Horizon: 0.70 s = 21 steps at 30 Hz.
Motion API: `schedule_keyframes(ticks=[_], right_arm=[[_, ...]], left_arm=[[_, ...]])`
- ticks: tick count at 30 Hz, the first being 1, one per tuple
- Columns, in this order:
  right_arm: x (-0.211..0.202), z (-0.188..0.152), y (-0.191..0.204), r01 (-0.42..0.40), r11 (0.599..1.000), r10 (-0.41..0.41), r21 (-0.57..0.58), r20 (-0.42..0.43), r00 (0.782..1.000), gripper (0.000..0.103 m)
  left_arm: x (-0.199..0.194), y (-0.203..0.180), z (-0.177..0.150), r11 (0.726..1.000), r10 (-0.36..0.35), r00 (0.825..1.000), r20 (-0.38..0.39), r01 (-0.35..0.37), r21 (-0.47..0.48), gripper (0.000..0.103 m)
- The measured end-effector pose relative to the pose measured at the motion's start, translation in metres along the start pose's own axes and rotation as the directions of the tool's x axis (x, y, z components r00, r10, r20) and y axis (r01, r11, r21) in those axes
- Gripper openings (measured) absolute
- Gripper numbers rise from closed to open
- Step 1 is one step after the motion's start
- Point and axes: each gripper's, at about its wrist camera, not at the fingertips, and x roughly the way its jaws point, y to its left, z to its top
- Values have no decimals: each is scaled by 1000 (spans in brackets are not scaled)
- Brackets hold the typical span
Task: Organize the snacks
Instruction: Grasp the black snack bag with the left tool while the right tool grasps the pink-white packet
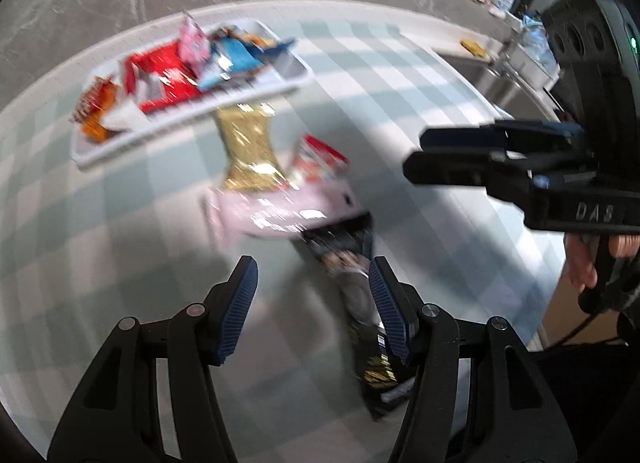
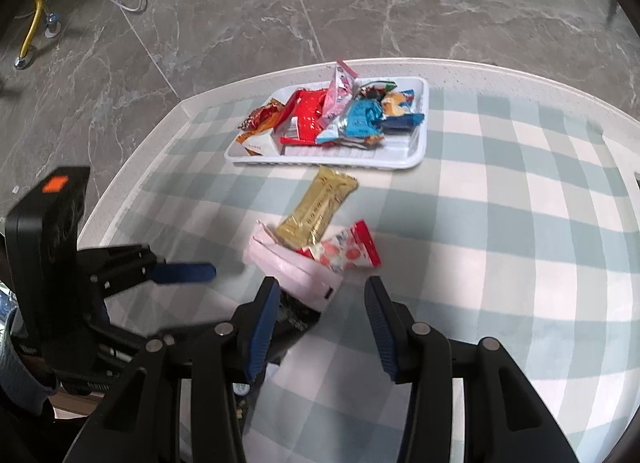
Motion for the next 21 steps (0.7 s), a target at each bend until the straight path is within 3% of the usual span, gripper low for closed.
schedule_keyframes(ticks=[5,12,18,21], right_arm=[[-5,-10,-7,6,1000,-6,9,-2,1000,48],[-9,-17,-10,7,1000,-7,5,0,1000,48],[-4,-16,-8,4,1000,-4,-5,-9,1000,51],[-1,-13,-6,1,1000,-1,-11,-12,1000,51]], left_arm=[[17,-16,-10,1000,-21,999,-41,21,2,56],[42,-21,-17,1000,14,996,-83,-15,-11,56],[46,-10,-24,998,54,996,-72,-56,-24,55],[43,1,-29,996,72,996,-59,-75,-48,49]])
